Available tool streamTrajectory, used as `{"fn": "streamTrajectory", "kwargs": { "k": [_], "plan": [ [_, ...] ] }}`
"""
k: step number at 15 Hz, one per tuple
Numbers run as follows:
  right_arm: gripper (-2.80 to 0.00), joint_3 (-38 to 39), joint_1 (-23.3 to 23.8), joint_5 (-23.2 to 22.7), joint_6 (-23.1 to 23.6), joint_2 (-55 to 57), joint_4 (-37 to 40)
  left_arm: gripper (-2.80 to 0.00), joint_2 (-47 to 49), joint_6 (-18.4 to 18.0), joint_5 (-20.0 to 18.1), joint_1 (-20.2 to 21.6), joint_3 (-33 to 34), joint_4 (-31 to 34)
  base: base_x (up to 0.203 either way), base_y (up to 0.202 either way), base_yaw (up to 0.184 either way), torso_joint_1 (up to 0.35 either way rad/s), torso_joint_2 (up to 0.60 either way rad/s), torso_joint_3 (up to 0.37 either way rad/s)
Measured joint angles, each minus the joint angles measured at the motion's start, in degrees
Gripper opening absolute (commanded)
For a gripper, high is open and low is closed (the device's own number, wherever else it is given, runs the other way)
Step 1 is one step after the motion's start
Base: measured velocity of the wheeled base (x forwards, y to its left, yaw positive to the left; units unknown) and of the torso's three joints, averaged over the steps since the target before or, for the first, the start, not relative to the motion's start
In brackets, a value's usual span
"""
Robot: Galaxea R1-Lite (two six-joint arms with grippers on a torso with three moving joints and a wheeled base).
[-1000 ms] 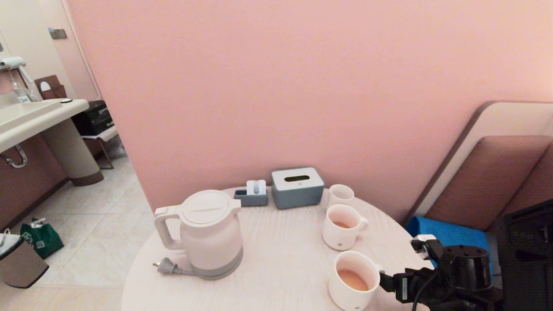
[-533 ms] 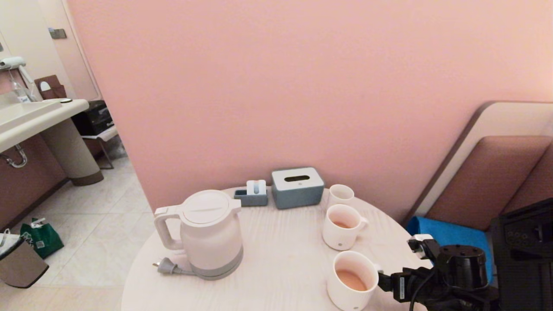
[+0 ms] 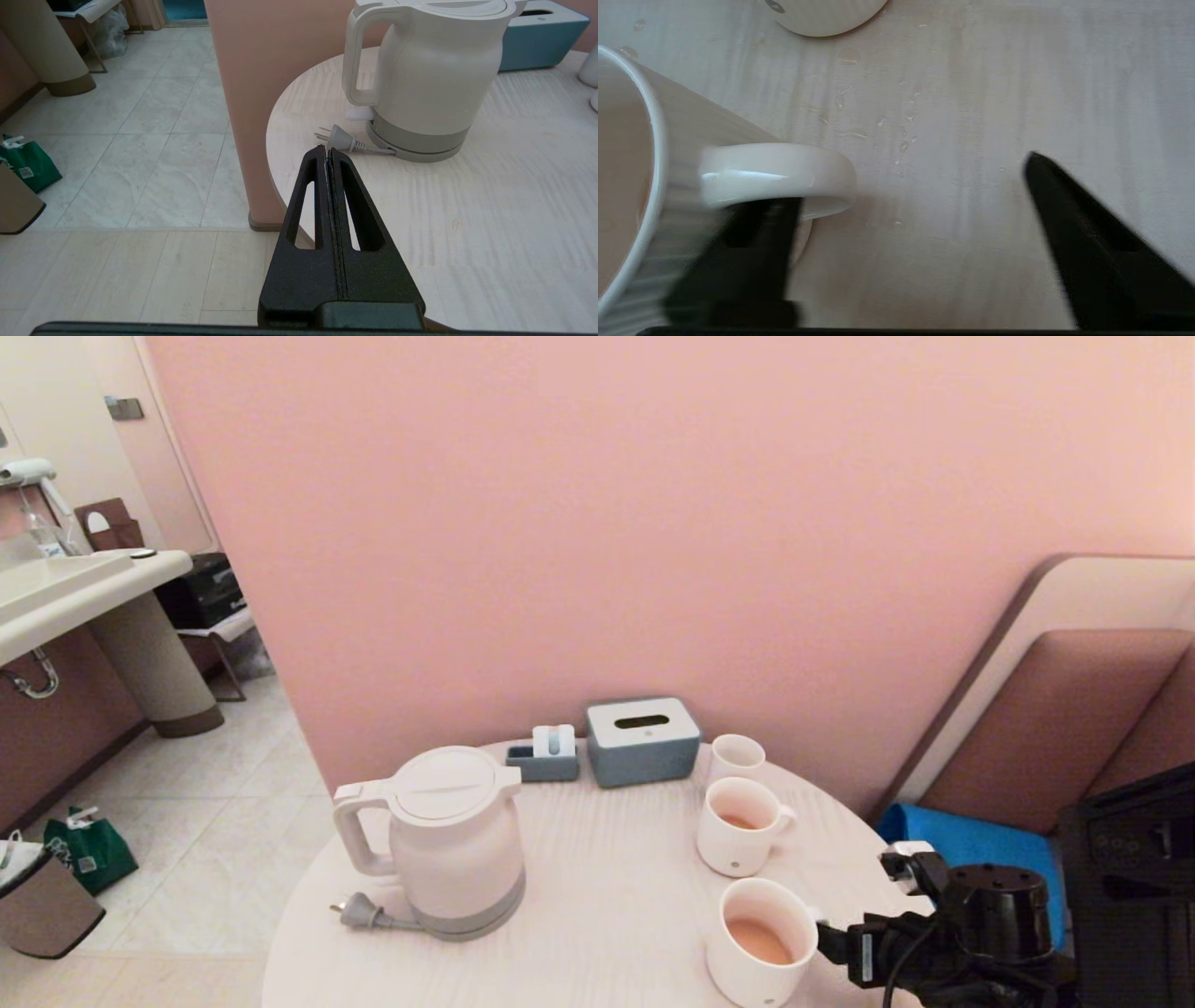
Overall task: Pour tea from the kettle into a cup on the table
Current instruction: Pick up the cup
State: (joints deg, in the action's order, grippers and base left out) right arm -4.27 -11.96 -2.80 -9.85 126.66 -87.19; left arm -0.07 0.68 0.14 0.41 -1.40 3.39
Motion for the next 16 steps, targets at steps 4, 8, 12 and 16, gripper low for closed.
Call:
{"fn": "streamTrajectory", "kwargs": {
  "k": [4,8,12,16],
  "plan": [
    [-2.8,-0.2,-0.12,0.0,0.09,-0.12,0.0,-2.8,0.0,0.0,0.02,0.0,0.0,-0.04,0.0,0.0,0.0,0.0,0.0,0.0],
    [-2.8,-0.22,-0.57,0.13,0.21,-0.67,-0.07,-2.8,0.0,-0.02,0.02,0.0,0.0,-0.04,0.0,0.0,0.0,0.0,0.0,0.0],
    [-2.8,0.0,-0.85,0.13,0.27,-1.18,0.04,-2.8,0.0,0.0,-0.03,0.0,0.0,-0.04,0.0,0.0,0.0,0.0,0.0,0.0],
    [-2.8,0.33,-1.02,0.16,0.2,-1.88,0.11,-2.8,0.0,0.0,0.02,0.0,0.0,-0.04,0.0,0.0,0.0,0.0,0.0,0.0]
  ]
}}
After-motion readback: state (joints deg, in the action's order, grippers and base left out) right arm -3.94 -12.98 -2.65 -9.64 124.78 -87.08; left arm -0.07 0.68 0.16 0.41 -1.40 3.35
